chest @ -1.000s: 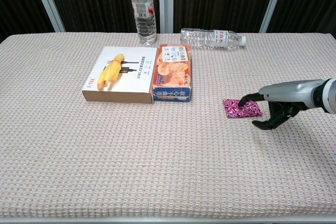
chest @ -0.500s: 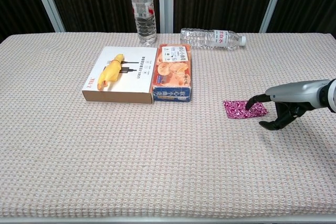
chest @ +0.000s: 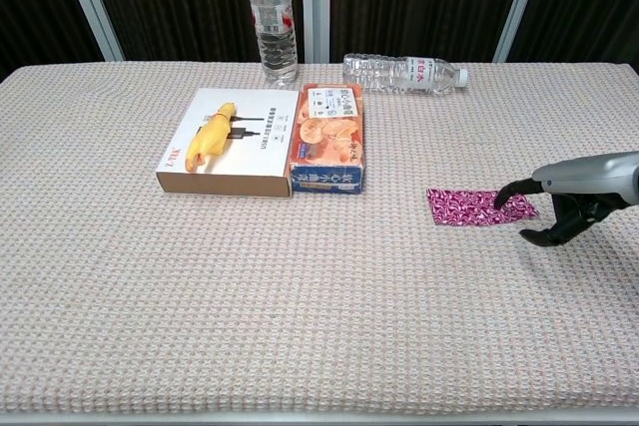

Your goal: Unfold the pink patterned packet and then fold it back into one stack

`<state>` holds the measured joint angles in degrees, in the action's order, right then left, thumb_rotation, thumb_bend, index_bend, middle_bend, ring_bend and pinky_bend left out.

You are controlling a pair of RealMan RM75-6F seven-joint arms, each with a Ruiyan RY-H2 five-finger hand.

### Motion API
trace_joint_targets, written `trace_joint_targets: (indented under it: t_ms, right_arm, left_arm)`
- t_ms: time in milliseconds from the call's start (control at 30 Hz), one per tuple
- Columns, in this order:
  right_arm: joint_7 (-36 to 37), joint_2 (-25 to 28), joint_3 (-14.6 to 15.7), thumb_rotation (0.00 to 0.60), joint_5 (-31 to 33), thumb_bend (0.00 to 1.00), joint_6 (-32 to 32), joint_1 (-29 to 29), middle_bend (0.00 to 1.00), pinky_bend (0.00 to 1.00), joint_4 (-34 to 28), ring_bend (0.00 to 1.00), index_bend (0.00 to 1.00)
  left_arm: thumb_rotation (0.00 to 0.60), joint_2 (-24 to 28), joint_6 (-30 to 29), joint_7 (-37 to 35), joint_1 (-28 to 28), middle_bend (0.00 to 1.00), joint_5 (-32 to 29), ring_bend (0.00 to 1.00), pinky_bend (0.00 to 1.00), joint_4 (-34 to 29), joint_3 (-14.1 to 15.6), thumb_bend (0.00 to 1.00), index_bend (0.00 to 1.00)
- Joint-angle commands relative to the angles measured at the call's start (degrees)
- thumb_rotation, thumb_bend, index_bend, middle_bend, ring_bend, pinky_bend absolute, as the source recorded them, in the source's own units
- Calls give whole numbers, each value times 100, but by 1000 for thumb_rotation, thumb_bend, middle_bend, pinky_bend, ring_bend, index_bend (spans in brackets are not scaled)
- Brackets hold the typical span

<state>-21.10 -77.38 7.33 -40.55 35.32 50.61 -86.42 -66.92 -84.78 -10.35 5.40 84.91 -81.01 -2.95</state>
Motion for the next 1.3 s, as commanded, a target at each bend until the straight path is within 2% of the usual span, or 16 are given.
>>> trace_joint_targets:
  t_ms: [33,1000,1300]
  right_arm:
    - [29,61,27,283,-23,401,37,-29,1000,1000,-20,1000,137]
    - [158,530,357,277,118,405,-48,-197,1000,1000,62,1000,175]
    - [349,804,44,278,-429,405,261,-270,1000,1000,-405,1000,175]
  left_arm:
    - [600,13,-4,-1,-8,223,-5,94,269,-8,-1,0,212]
    - [600,51,-43,45,-15,223,11,94,268,-78,-30,0,212]
    - [600,60,-63,37,-17,223,17,94,269,-95,-41,0,212]
